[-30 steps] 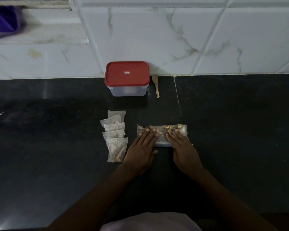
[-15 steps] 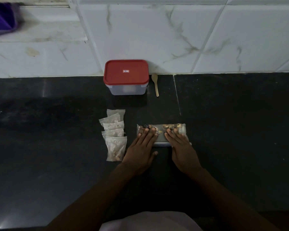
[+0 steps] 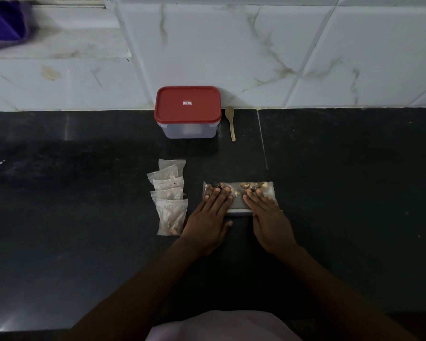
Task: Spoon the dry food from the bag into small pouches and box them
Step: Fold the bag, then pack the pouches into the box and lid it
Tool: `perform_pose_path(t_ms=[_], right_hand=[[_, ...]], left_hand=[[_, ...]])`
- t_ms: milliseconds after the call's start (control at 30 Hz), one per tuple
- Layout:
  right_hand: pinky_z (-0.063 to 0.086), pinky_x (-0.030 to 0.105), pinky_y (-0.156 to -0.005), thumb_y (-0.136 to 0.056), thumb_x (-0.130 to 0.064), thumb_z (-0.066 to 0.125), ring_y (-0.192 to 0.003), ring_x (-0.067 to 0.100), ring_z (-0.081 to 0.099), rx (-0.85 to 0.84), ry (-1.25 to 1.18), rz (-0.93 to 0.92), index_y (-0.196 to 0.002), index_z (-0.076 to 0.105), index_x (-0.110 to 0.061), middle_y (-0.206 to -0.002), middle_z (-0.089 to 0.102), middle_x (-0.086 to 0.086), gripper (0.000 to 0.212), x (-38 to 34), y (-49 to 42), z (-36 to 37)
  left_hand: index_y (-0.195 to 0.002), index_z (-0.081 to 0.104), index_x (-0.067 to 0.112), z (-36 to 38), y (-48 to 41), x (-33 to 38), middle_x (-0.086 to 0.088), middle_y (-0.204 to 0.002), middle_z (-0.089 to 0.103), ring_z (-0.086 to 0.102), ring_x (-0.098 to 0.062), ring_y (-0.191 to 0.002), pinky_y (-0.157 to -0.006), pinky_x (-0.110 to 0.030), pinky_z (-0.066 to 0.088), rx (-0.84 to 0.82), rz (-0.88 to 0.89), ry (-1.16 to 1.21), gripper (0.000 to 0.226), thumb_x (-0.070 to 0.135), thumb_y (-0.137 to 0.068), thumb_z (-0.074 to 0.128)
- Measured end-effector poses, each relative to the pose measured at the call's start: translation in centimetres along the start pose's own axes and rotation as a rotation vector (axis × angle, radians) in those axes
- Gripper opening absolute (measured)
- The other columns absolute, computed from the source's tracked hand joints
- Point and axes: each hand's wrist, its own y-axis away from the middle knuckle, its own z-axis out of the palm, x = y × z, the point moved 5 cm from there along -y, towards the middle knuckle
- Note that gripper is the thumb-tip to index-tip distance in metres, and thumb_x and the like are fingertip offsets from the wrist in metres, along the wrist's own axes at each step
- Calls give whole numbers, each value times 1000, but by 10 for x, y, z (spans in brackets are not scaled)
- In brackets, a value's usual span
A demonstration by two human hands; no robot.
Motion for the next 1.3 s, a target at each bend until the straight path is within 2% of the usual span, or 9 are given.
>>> perform_pose_path(t_ms=[100, 300, 467, 600, 800, 900, 967, 1133, 1300], right_hand=[[1, 30, -126, -97, -33, 21, -154, 5, 6, -7, 2, 9, -158, 32, -22, -167, 24, -7, 63, 1, -1, 0], [10, 37, -129, -97, -26, 30, -156, 8, 10, -13, -14, 9, -158, 32, -22, -167, 25, -6, 61, 0, 0, 1], [3, 28, -126, -101, -17, 41, -154, 6, 8, -10, -27, -41, -159, 32, -20, -167, 26, -3, 58, -1, 0, -5], [24, 29, -123, -94, -5, 56, -152, 8, 27, 73, -137, -48, -153, 45, -21, -160, 43, -3, 62, 0, 0, -19], [44, 30, -107, -84, -2, 69, -128, 12, 53, 177, -127, -70, -131, 66, -24, -135, 61, -7, 51, -3, -2, -37], [49, 35, -89, -86, -8, 71, -108, 13, 58, 199, -26, -81, -116, 73, -26, -117, 64, -8, 35, -3, -3, -40], [49, 38, -83, -88, -11, 71, -101, 14, 59, 212, 11, -79, -110, 76, -26, -110, 65, -9, 28, -2, -4, -41], [51, 41, -81, -93, -15, 67, -99, 17, 60, 203, 40, -48, -109, 77, -23, -109, 68, -7, 21, 2, -9, -36], [54, 39, -82, -93, -14, 66, -99, 17, 61, 177, 24, -18, -113, 76, -21, -111, 69, -5, 23, 2, -12, -31]], left_hand=[[-164, 7, 20, 1, -1, -1, -2, -172, -2, -8, -17, -158, -130, -40, 4, 25, 1, -10, 73, 55, -101, 19], [-164, 5, 20, -3, 1, 1, -1, -172, -4, -11, -15, -157, -125, -33, -8, 37, 11, 23, 71, 52, -105, 28], [-164, 8, 20, 0, 0, -2, -2, -172, 2, -5, -17, -158, -128, -37, 1, 61, 24, 16, 69, 48, -102, 14], [-163, 18, 19, -6, -2, -3, -3, -171, 13, 6, -17, -159, -129, -40, 14, 78, 23, 78, 65, 41, -103, 11], [-152, 42, 16, -22, -5, -2, -7, -162, 35, 37, -28, -148, -114, -43, 42, 122, -21, 132, 58, 15, -95, 52], [-138, 54, 19, -30, -6, -1, -9, -150, 47, 43, -31, -140, -106, -47, 46, 151, -1, 43, 49, 17, -90, 64], [-130, 59, 20, -31, -8, -1, -8, -142, 53, 49, -31, -133, -101, -46, 47, 161, 13, 4, 42, 21, -89, 67], [-141, 57, 23, -31, -8, -2, -6, -151, 45, 40, -27, -142, -109, -43, 38, 105, 4, 10, 43, 24, -98, 57], [-143, 54, 27, -32, -5, -1, -3, -151, 43, 40, -24, -141, -109, -42, 41, 122, -16, 10, 43, 36, -101, 49]])
